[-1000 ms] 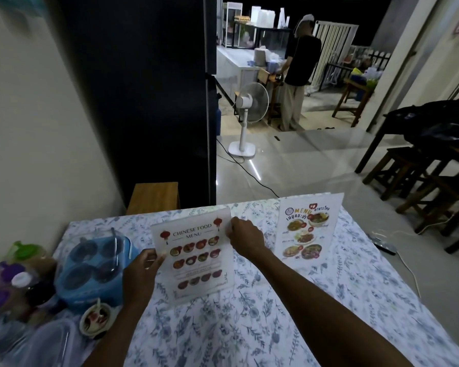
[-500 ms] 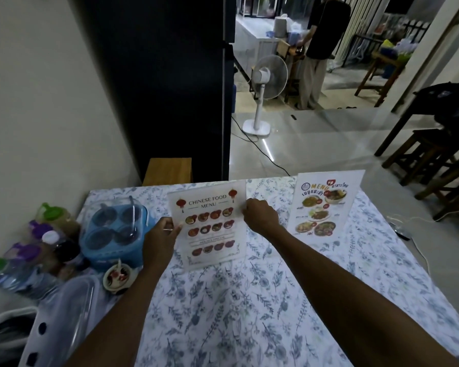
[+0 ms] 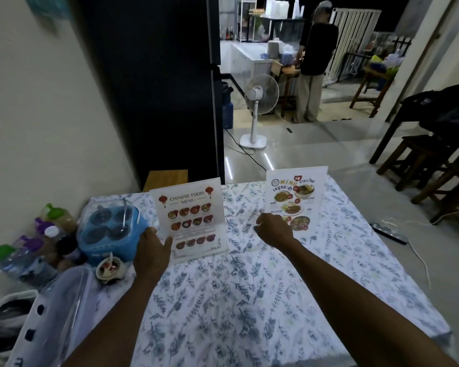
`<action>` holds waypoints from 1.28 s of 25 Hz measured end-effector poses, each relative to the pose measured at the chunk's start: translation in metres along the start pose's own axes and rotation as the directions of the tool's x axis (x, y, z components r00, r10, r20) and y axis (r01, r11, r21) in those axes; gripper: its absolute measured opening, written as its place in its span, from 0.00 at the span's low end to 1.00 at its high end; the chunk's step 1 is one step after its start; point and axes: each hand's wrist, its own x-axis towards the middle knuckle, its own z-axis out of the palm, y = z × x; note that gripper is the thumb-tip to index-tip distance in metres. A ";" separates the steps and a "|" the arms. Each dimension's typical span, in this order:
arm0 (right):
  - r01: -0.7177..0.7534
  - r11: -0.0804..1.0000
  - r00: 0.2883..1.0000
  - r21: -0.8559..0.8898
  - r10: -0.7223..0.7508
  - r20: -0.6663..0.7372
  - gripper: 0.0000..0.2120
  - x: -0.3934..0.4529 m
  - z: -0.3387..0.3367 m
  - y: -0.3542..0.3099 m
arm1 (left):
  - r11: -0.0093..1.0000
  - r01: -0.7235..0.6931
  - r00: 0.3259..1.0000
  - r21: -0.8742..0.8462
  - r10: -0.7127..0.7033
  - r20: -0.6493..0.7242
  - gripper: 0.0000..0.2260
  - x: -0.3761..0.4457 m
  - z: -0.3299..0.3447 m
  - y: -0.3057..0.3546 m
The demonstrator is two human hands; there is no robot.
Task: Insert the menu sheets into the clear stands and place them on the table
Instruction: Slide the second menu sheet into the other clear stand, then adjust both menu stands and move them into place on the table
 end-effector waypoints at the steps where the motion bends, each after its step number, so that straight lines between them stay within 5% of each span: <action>1: -0.010 1.000 1.000 0.022 0.009 0.014 0.13 -0.011 -0.005 0.015 | 1.000 -0.017 1.000 0.011 0.017 -0.009 0.20 -0.016 0.001 0.010; 10: -0.168 0.977 0.986 0.129 0.164 0.041 0.15 -0.093 -0.050 0.161 | 0.977 -0.212 0.970 0.003 0.210 0.124 0.20 -0.123 0.071 0.117; 17: -0.306 0.931 0.951 0.198 0.307 0.027 0.16 -0.076 -0.071 0.238 | 0.957 -0.286 0.933 -0.041 0.288 0.215 0.20 -0.109 0.138 0.175; 28: -0.289 0.926 0.957 0.244 0.288 0.043 0.33 0.089 -0.031 0.233 | 0.983 -0.183 0.902 -0.018 0.175 0.396 0.32 0.004 0.226 0.197; 32: -0.250 0.931 0.967 0.264 0.253 0.023 0.27 0.118 -0.019 0.231 | 0.979 -0.204 0.853 -0.026 0.191 0.486 0.26 0.019 0.238 0.205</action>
